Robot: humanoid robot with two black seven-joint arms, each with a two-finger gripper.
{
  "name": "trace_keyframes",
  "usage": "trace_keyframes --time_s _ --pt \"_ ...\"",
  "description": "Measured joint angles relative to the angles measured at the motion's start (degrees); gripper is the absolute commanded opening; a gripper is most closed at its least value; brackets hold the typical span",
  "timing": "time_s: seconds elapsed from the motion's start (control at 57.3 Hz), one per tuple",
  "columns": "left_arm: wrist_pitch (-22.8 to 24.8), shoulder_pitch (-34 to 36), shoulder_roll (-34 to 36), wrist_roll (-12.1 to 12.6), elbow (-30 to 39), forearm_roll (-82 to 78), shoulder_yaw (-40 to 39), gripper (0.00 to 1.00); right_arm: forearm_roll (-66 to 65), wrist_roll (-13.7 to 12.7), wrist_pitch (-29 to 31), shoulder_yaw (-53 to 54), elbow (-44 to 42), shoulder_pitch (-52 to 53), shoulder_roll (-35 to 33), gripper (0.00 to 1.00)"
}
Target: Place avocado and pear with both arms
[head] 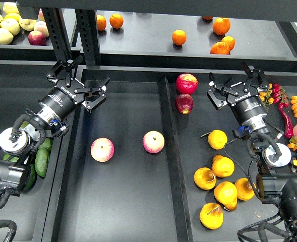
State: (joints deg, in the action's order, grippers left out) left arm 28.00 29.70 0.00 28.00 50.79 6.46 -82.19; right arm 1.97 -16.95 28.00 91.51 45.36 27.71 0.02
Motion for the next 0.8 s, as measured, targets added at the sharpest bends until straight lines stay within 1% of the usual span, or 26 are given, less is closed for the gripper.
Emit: trace_keyframes --time_s 0.14,0.297,0.384,0.436,0.471,0.489,0.506,0.523,0.558,0.593,0.611,0.68,0.715,0.733,0.803 --pt "0.0 -3.6 0.0 0.0 4.3 0.0 0.0 1.0 0.0 0.4 0.0 -0.6 4.9 -2.8 0.0 1.0" --pt "-0.8 -8.1 0.0 0.0 11.7 0.0 0.2 1.0 0.1 1.0 0.0 -2.0 10.1 -8.6 0.0 1.0" --pt "-1.4 -9.2 0.0 0.0 14.2 0.0 0.5 1.0 0.1 2.2 0.0 -2.4 12.7 -11.1 0.0 1.0" --pt "-1.5 -9.4 0.0 -0.1 15.0 0.0 0.5 1.0 0.0 3.7 0.0 -2.4 13.7 -12.2 0.0 1.0" --pt "-1.5 -9.5 0.0 -0.8 15.5 0.0 0.5 1.0 0.0 4.9 0.0 -2.4 14.0 -12.7 0.0 1.0" --pt "-1.5 -9.6 0.0 -1.5 15.7 0.0 0.6 1.0 0.0 5.6 0.0 -2.4 14.1 -12.9 0.0 1.0" --pt "-1.6 -9.7 0.0 -2.7 15.9 0.0 0.6 1.0 0.0 6.2 0.0 -2.4 14.1 -13.1 0.0 1.0" --pt "-1.7 -9.8 0.0 -7.4 16.5 0.0 0.6 1.0 0.0 9.2 0.0 -2.4 14.3 -13.9 0.0 1.0" --pt "-1.8 -9.9 0.0 -9.6 16.7 0.0 0.6 1.0 0.0 10.2 0.0 -2.4 14.3 -14.1 0.0 1.0" --pt "-1.9 -10.0 0.0 -13.8 17.1 -0.1 0.8 1.0 0.0 11.6 0.0 -2.5 14.4 -14.4 0.0 1.0" --pt "-2.0 -10.2 0.0 -16.4 17.5 -0.2 0.8 1.0 0.0 12.2 0.0 -2.5 14.4 -14.6 0.0 1.0" --pt "-2.2 -10.9 0.0 -23.5 18.4 -0.5 1.1 1.0 0.0 13.7 0.0 -2.7 14.6 -15.2 0.0 1.0" --pt "-2.3 -11.4 0.0 -25.7 18.9 -0.6 1.4 1.0 0.0 14.1 0.0 -2.9 14.7 -15.5 0.0 1.0" --pt "-2.4 -11.7 0.0 -26.4 19.1 -0.6 1.5 1.0 0.0 14.1 0.0 -3.1 14.7 -15.6 0.0 1.0" --pt "-2.6 -13.4 0.0 -27.9 20.1 -0.8 2.1 1.0 0.0 14.3 0.0 -4.2 15.0 -16.5 0.0 1.0"
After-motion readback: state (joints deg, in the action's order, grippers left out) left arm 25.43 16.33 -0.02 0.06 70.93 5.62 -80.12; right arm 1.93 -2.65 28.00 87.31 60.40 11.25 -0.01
